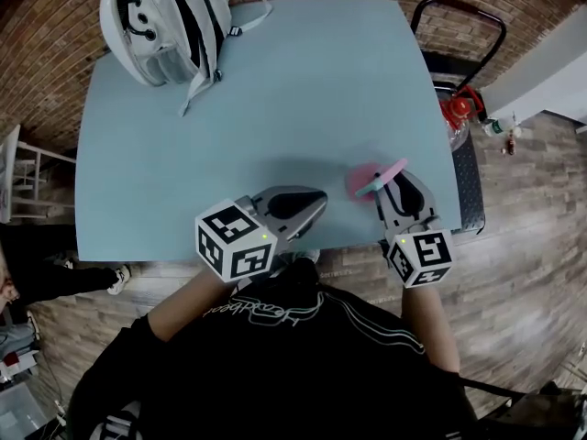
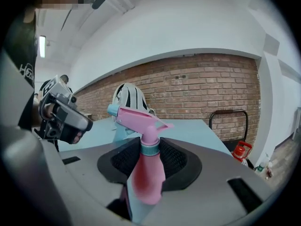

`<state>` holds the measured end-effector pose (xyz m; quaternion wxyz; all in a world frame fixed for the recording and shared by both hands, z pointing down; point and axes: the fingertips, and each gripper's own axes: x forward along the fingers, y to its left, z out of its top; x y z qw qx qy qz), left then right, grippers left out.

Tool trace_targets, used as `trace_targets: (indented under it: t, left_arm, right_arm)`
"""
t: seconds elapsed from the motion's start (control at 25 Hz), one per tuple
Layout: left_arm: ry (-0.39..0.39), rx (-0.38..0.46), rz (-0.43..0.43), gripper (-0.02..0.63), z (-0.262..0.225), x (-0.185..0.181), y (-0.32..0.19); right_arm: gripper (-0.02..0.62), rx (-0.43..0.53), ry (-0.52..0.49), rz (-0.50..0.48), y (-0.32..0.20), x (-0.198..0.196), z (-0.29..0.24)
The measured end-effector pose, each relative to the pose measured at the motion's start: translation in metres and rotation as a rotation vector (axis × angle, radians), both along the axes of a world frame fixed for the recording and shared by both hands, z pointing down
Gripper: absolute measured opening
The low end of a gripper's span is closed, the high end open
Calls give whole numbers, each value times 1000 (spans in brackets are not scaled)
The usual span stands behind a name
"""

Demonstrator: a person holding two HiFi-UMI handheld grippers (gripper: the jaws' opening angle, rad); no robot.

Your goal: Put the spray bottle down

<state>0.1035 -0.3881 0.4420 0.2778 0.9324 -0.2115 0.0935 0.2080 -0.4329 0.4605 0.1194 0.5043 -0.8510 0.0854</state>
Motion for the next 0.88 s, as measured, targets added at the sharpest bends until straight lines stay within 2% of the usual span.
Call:
trace_targets:
  t: [0.88]
  left_arm:
    - [-6,-25,3,8,6,0,-5]
  right_arm:
    - [130,-8,30,8,-15,-6,17]
